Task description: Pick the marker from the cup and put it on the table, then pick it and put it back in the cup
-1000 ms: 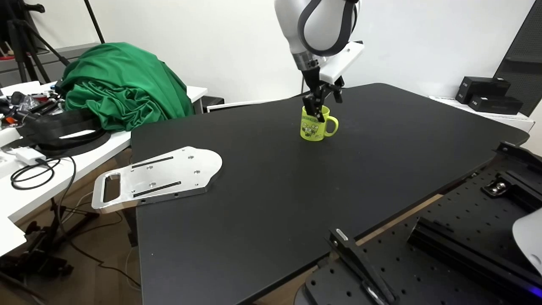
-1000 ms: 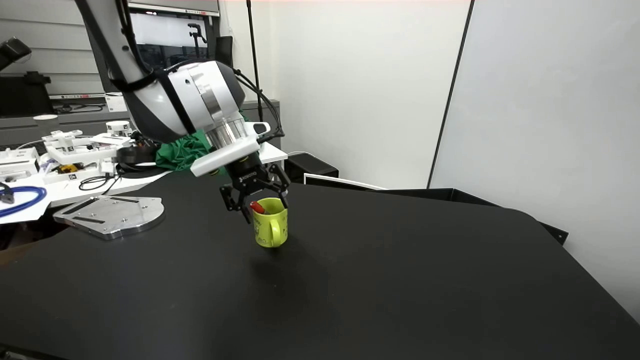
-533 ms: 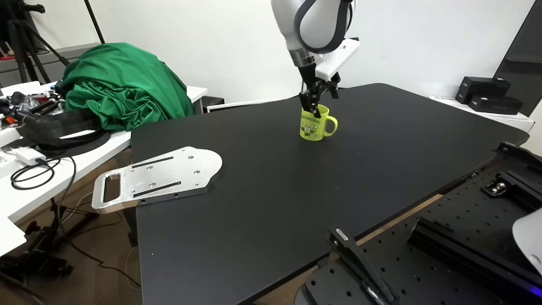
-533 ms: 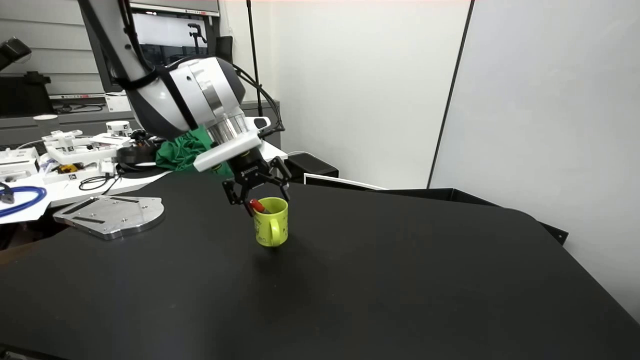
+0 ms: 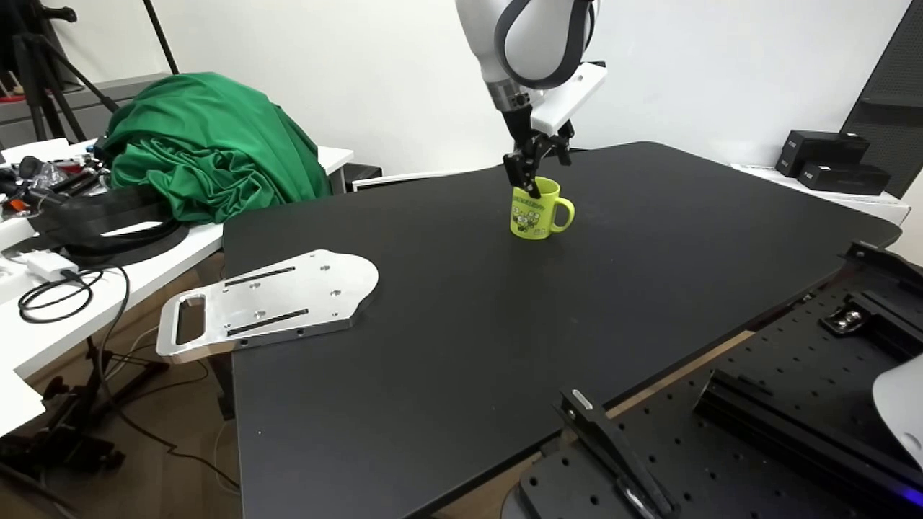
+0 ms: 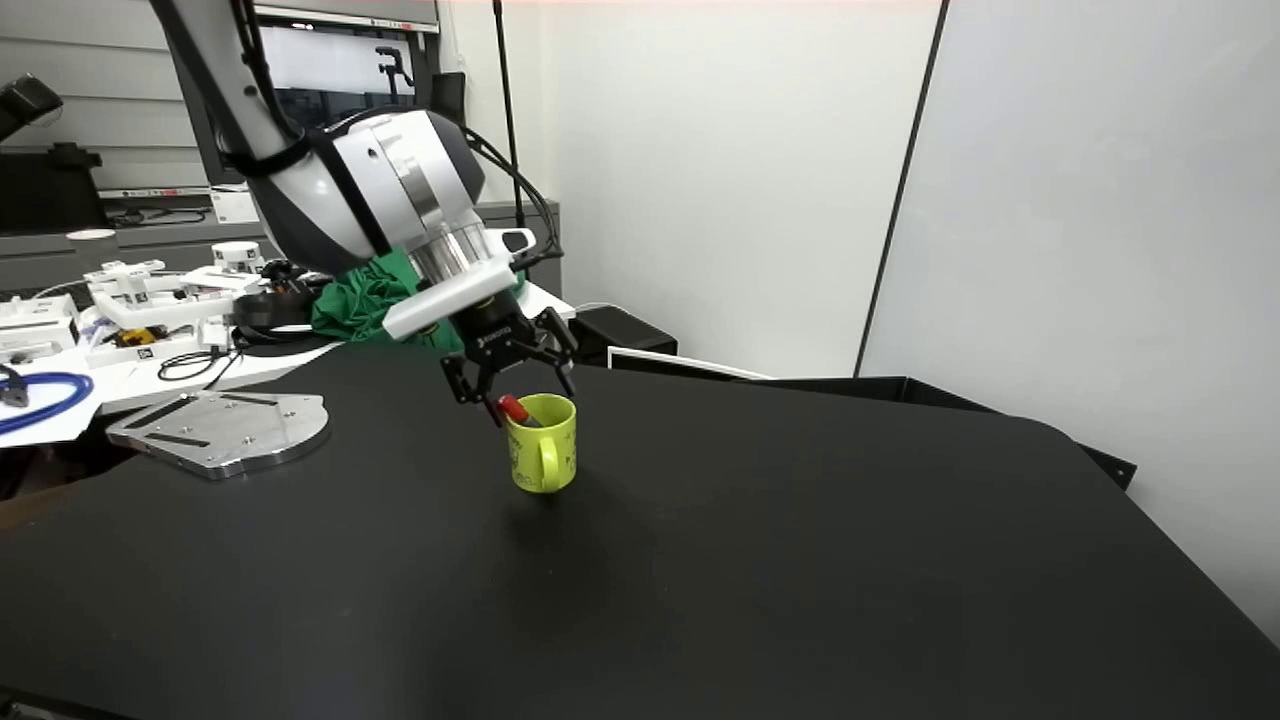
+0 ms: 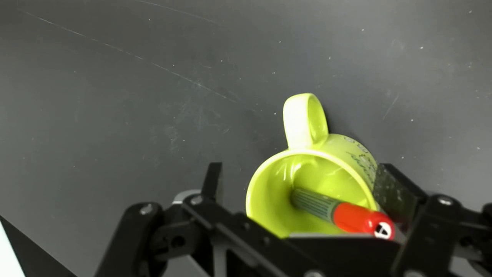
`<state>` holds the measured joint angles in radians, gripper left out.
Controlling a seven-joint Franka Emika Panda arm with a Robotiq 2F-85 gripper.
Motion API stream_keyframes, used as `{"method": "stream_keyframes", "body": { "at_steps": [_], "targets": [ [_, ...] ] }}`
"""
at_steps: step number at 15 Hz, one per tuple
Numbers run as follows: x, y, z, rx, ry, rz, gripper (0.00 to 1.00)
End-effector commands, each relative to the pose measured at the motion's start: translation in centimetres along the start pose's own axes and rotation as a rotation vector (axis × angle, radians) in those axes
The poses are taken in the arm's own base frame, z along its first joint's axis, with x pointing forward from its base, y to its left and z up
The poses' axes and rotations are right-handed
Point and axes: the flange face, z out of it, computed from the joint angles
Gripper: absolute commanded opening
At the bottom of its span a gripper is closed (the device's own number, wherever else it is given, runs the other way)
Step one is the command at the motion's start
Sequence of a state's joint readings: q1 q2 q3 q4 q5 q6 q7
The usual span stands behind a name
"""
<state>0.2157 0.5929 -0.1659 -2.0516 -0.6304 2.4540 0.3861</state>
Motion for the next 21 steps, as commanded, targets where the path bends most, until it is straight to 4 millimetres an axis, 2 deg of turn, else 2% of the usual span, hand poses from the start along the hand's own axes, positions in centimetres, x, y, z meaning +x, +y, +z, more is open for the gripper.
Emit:
{"method": "stream_keyframes", "body": {
  "at_steps": [1,14,15,16,21],
  "targets": [
    [0.9,0.0,-0.6,-0.025,0.017,0.032,1.00],
    [1.6,-1.0,-0.9,-0.039,0.056,0.028,1.00],
    [1.6,-0.9,-0.9,-0.039,0.054,0.030,0.90],
    [1.7,-0.9,-0.9,-0.041,0.054,0.031,0.74],
    [1.8,-0.9,-1.2,-0.041,0.058,0.041,0.39]
  ]
}}
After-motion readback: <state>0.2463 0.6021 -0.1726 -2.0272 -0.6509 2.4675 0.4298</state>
